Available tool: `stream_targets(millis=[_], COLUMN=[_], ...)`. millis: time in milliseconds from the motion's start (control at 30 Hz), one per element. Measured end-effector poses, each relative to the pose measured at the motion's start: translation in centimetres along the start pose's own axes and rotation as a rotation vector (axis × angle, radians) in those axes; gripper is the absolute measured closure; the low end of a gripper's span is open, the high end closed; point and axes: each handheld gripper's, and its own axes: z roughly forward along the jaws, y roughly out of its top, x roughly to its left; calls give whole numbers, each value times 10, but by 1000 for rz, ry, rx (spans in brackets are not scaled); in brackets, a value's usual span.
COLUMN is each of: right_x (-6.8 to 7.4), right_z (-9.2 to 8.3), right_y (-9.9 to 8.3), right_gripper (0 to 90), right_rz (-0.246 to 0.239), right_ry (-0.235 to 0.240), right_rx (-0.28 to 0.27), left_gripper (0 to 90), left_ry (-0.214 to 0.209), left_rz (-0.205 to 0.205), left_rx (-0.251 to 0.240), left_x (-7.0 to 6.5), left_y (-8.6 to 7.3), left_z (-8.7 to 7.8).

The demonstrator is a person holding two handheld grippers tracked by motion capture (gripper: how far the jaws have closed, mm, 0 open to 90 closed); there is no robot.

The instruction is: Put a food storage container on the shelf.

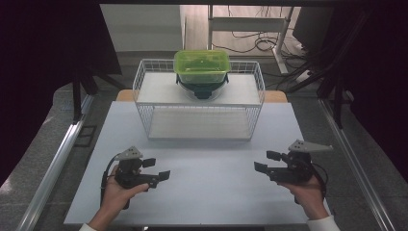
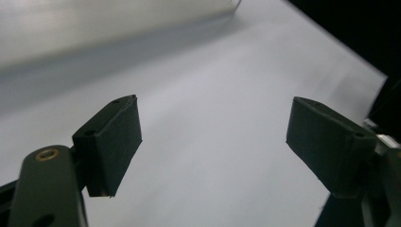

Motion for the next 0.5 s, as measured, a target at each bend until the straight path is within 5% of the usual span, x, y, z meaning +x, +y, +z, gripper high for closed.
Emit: stream_targets(millis=[67,267,500], right_x=[-2,-4,-3], right_z=[4,15,19], right_y=[-10,-29,-31], right_gripper=[253,253,253], right_rz=[14,-24,-37], right_ry=[3,-47,-68], right_rx=[21,93,117], left_gripper=[183,184,188], left_ry=[13,69,94], left_rz=[-19,29,49], left_rx=[14,4,-31], left_x=[3,-2,-3], left_y=[-10,-14,-11], left_z=[1,-3,-10])
